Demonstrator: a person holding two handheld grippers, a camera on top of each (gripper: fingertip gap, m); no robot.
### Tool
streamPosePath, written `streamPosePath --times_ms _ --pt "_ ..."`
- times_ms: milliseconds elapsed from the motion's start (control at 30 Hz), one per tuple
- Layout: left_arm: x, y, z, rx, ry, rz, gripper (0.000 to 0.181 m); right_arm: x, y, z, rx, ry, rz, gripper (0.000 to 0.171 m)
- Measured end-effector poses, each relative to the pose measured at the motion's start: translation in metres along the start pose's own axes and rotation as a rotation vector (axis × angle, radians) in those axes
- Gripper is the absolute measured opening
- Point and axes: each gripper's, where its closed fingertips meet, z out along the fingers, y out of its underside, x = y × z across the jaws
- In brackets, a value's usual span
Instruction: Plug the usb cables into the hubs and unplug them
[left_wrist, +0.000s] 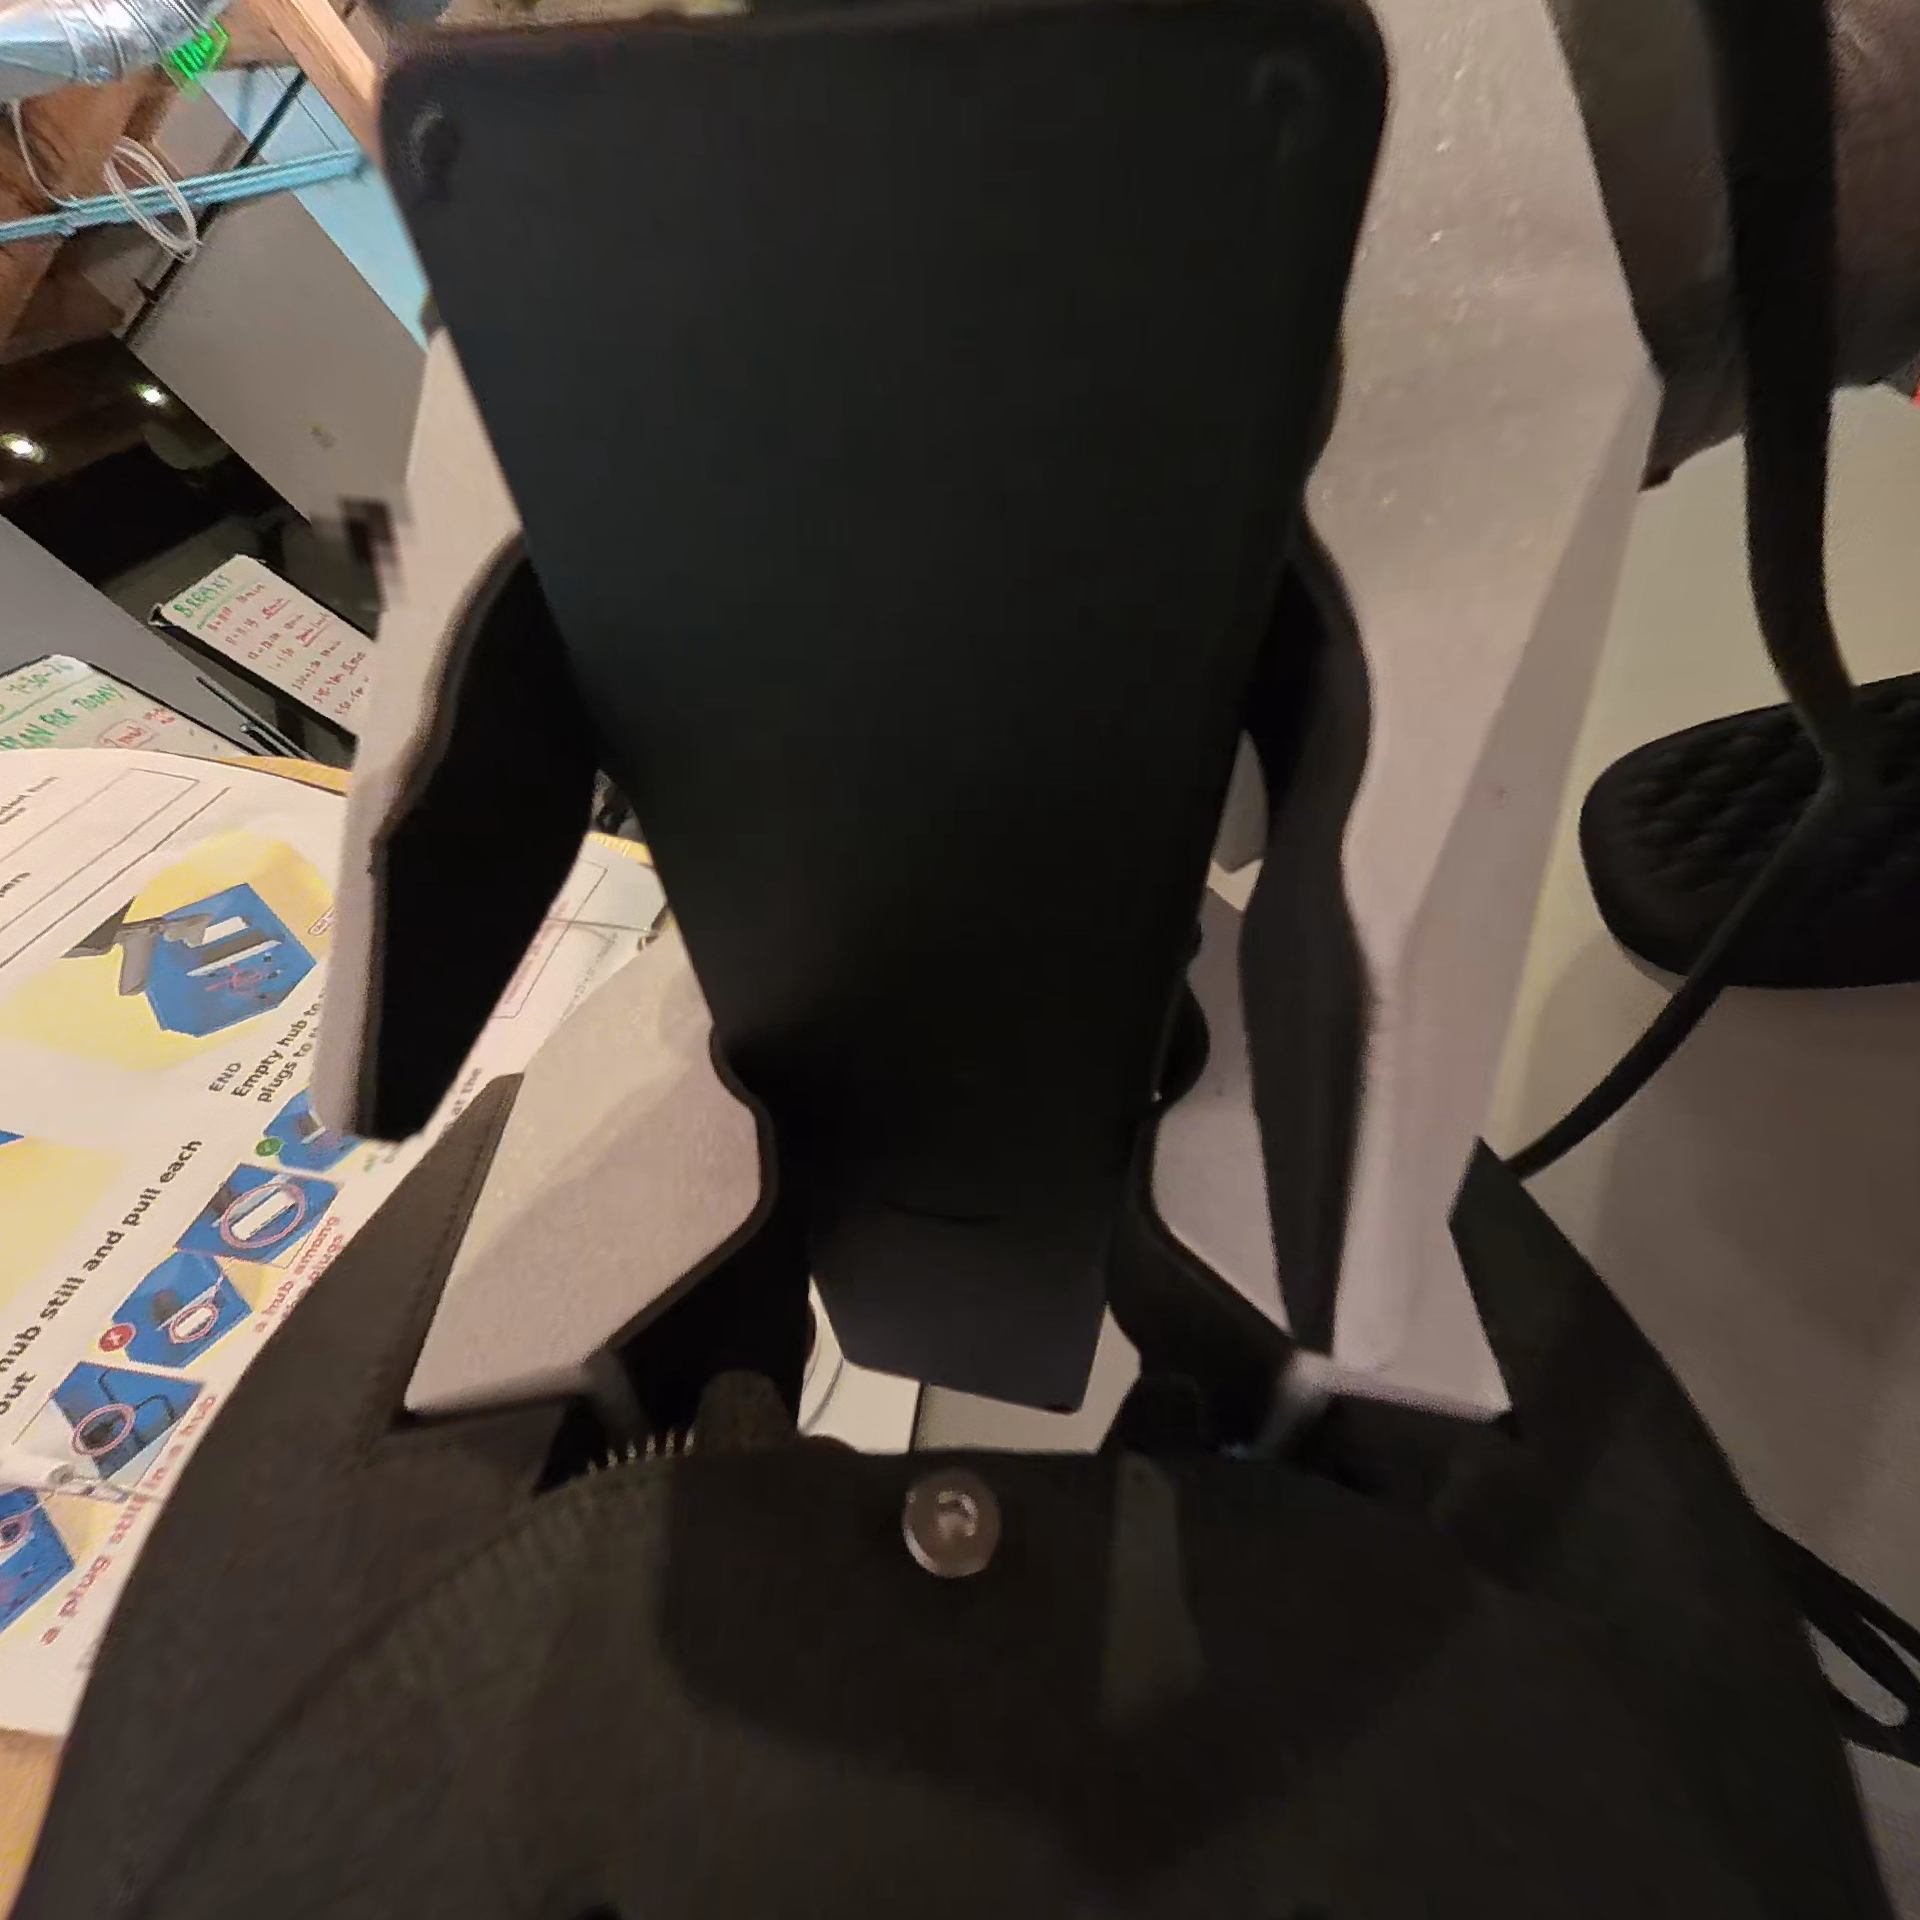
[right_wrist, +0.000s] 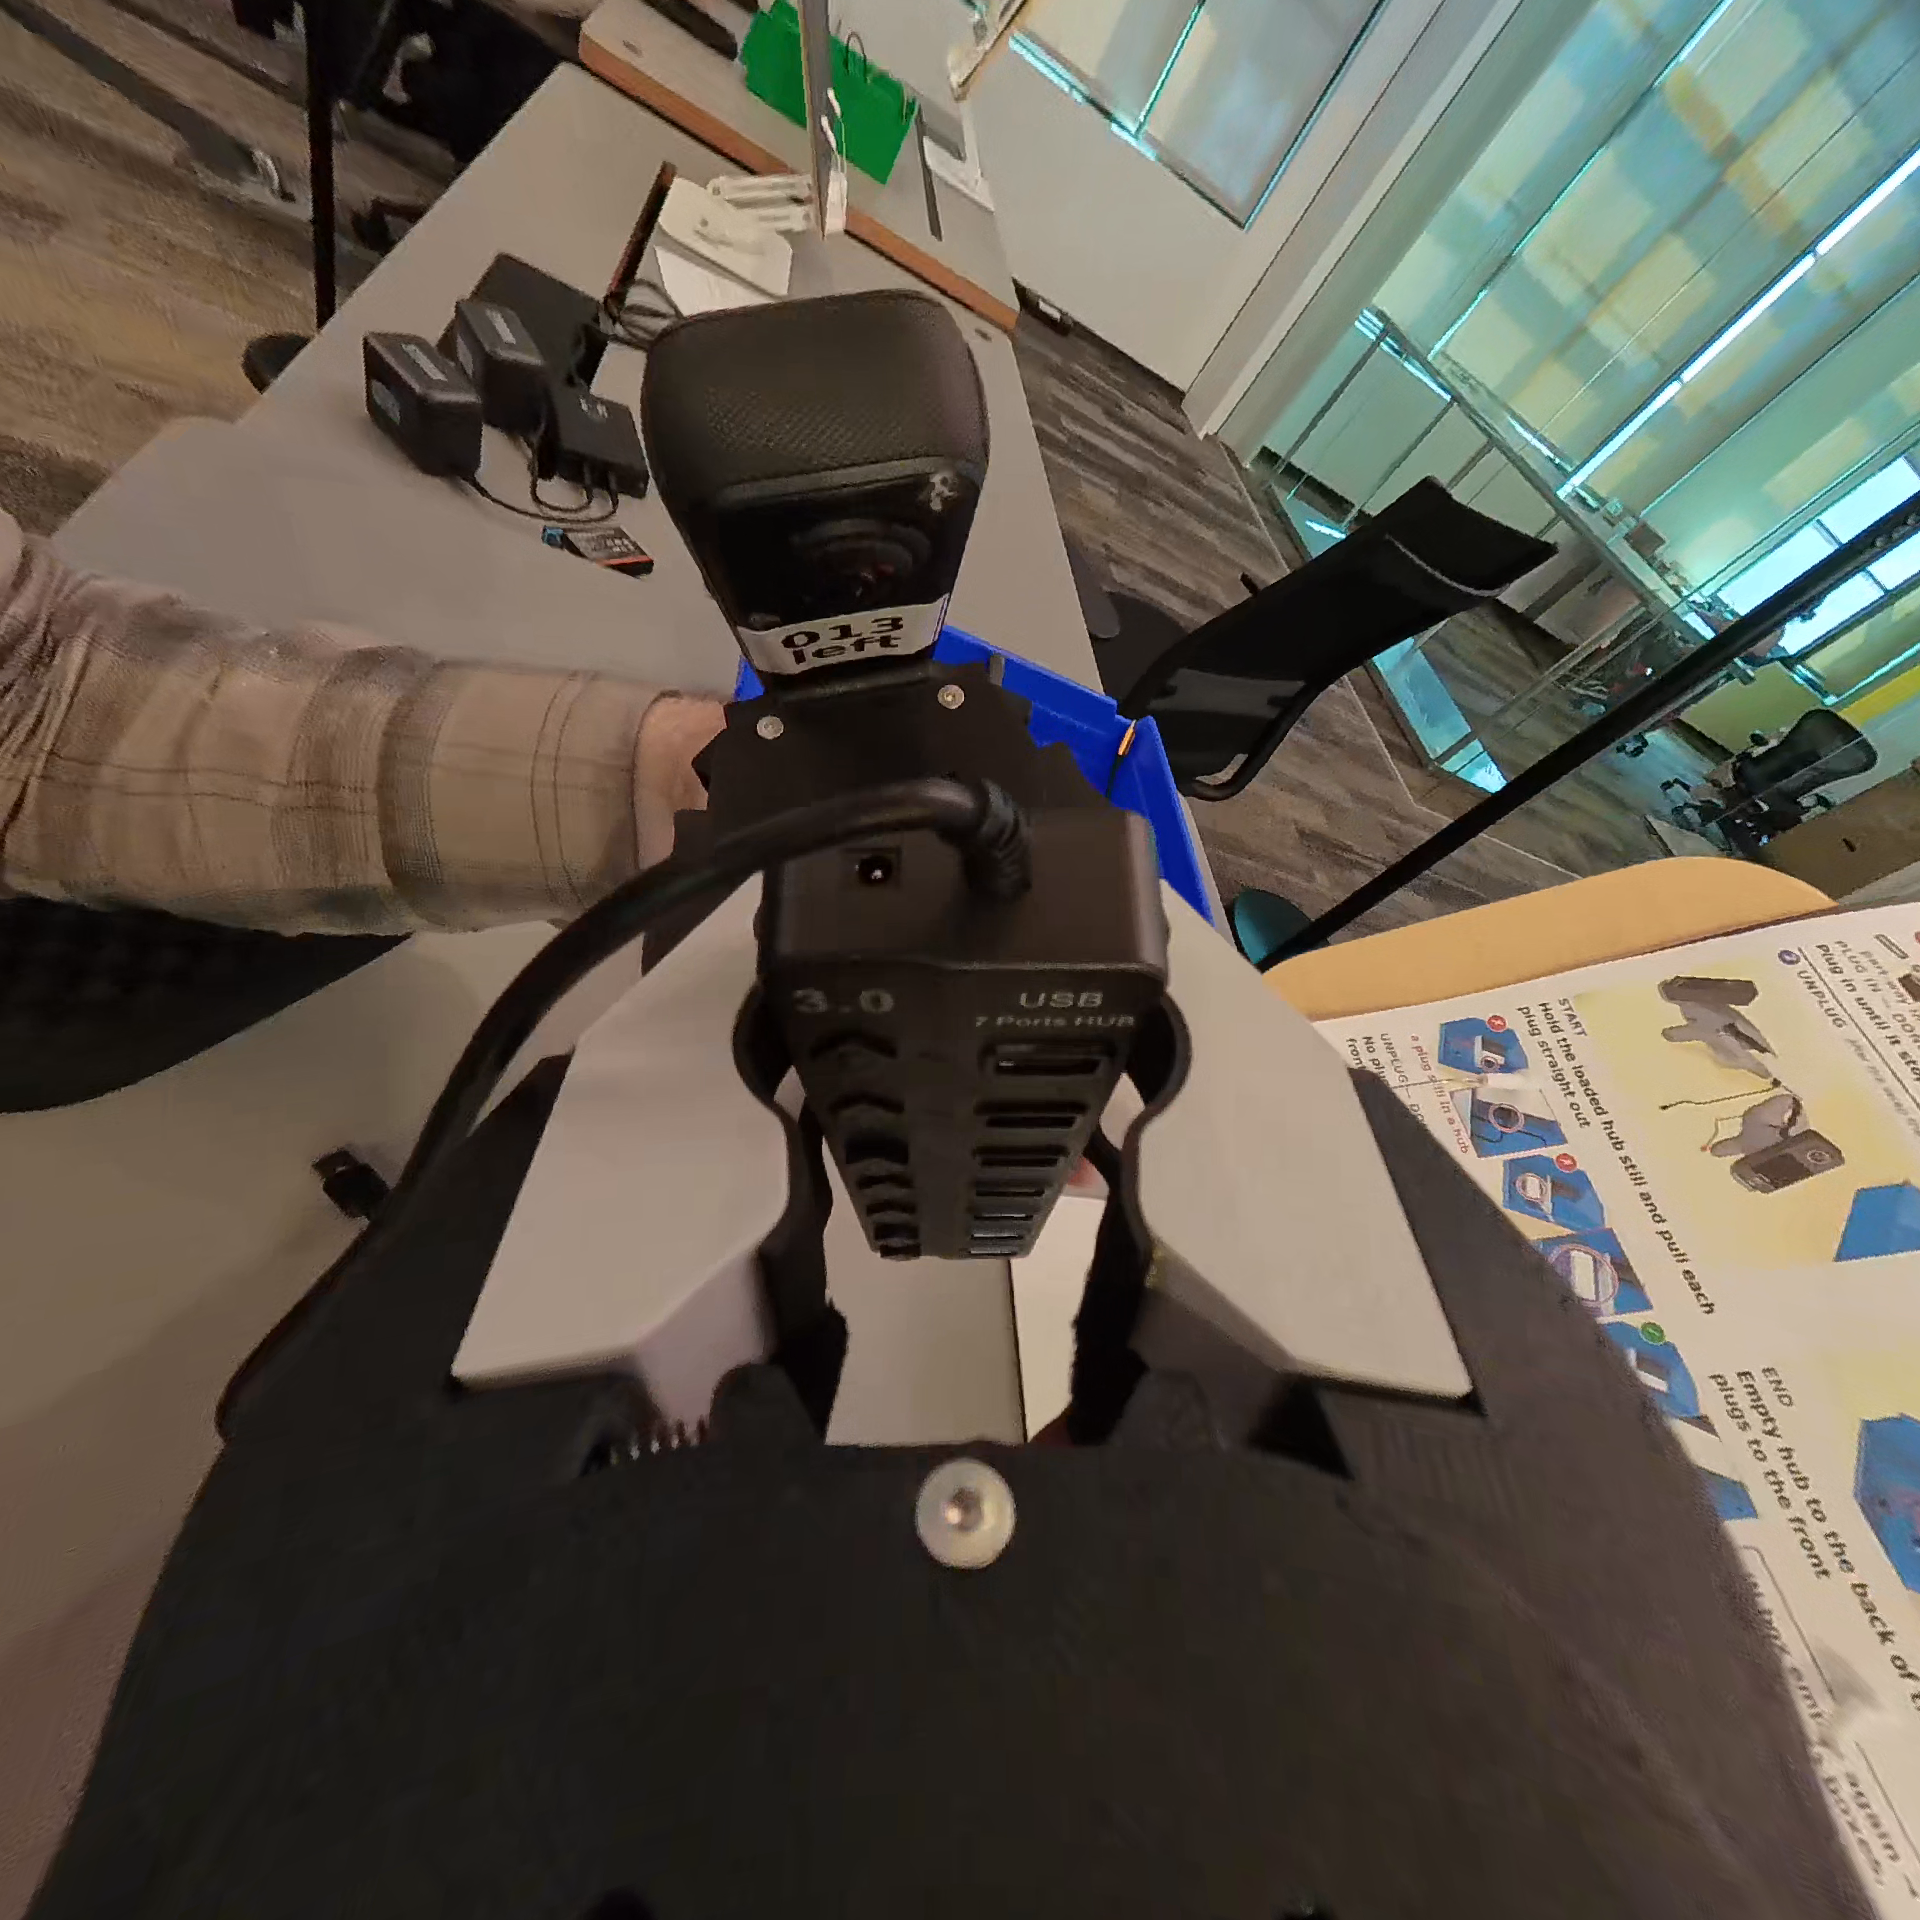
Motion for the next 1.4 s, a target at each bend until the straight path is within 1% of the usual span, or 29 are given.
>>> streamPosePath --times_ms 33,133,200,233,300,400,567,667,733,833,900,1033,1133,1200,1267,1400 --pt "0.0 -0.001 0.001 0.005 0.003 -0.01 0.073 0.001 0.0 -0.001 0.007 -0.002 0.007 0.062" --pt "0.001 -0.001 0.003 0.0 0.012 -0.056 0.076 0.004 0.003 -0.004 0.01 0.003 0.037 0.062" --pt "0.0 0.005 0.002 -0.038 0.016 -0.075 0.079 0.007 0.004 -0.007 0.018 0.019 0.05 0.061" --pt "-0.001 0.005 0.0 -0.04 0.015 -0.086 0.084 0.011 0.004 -0.011 0.026 0.033 0.06 0.061" --pt "-0.008 0.0 -0.007 -0.005 0.0 -0.12 0.088 0.021 0.002 -0.021 0.038 0.067 0.08 0.061" --pt "-0.021 -0.005 -0.023 0.045 -0.048 -0.144 0.088 0.04 -0.002 -0.041 0.043 0.136 0.081 0.061" --pt "-0.046 -0.001 -0.047 0.054 -0.162 -0.16 0.085 0.092 -0.017 -0.093 0.048 0.288 0.077 0.06" --pt "-0.054 -0.001 -0.059 0.062 -0.201 -0.159 0.082 0.138 -0.022 -0.141 0.002 0.427 0.042 0.061" --pt "-0.058 0.001 -0.065 0.058 -0.224 -0.155 0.081 0.171 -0.017 -0.179 -0.055 0.536 0.014 0.061" --pt "-0.064 0.005 -0.071 0.047 -0.253 -0.153 0.079 0.223 0.006 -0.238 -0.199 0.707 -0.034 0.06" --pt "-0.065 0.008 -0.073 0.04 -0.259 -0.154 0.078 0.25 0.027 -0.275 -0.301 0.791 -0.056 0.06" --pt "-0.059 0.019 -0.072 -0.027 -0.228 -0.156 0.079 0.293 0.071 -0.339 -0.457 0.94 -0.062 0.061" --pt "-0.059 0.023 -0.07 -0.038 -0.223 -0.161 0.078 0.315 0.107 -0.38 -0.576 1.028 -0.072 0.06" --pt "-0.059 0.027 -0.067 -0.049 -0.22 -0.163 0.078 0.323 0.131 -0.399 -0.625 1.058 -0.059 0.06" --pt "-0.059 0.032 -0.064 -0.062 -0.218 -0.167 0.077 0.325 0.154 -0.41 -0.651 1.073 -0.038 0.06" --pt "-0.057 0.04 -0.057 -0.085 -0.206 -0.173 0.077 0.319 0.206 -0.413 -0.693 1.066 0.033 0.061"
